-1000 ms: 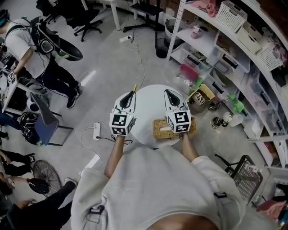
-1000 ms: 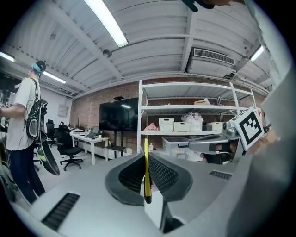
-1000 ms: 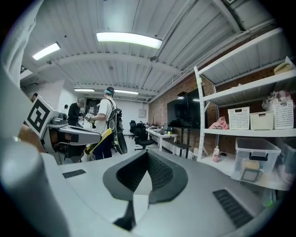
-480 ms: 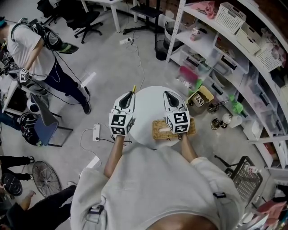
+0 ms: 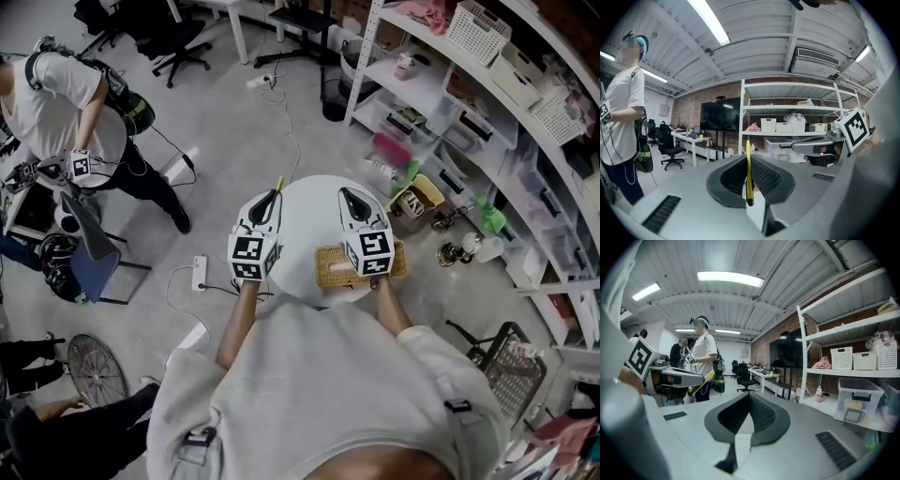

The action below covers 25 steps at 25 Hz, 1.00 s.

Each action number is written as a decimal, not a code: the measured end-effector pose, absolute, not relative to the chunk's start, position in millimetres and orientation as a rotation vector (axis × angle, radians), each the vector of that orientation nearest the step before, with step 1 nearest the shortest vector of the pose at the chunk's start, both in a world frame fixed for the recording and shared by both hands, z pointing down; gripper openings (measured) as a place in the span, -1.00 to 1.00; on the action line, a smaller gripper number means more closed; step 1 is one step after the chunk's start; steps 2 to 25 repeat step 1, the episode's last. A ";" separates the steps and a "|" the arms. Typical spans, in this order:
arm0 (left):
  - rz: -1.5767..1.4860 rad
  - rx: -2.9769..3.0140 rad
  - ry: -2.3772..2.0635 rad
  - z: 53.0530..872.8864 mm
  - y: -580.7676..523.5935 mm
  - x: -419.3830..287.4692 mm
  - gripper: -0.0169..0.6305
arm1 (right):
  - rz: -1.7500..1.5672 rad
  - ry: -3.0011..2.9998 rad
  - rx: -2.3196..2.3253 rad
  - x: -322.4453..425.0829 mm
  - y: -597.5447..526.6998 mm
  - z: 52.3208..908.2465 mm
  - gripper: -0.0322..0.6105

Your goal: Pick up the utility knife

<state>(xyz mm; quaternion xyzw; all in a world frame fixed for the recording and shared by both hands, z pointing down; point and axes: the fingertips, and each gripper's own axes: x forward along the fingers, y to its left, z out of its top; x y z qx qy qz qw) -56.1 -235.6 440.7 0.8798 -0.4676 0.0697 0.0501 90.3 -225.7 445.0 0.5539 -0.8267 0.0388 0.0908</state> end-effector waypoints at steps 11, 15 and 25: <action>0.214 2.676 -1.424 442.1 -235.6 -56.7 -0.84 | 0.117 -2.456 1.645 89.9 -225.7 445.5 -0.80; 0.214 2.676 -1.424 442.1 -235.6 -56.7 -0.84 | 0.117 -2.456 1.645 89.9 -225.7 445.5 -0.80; 0.214 2.676 -1.424 442.1 -235.6 -56.7 -0.84 | 0.117 -2.456 1.645 89.9 -225.7 445.5 -0.80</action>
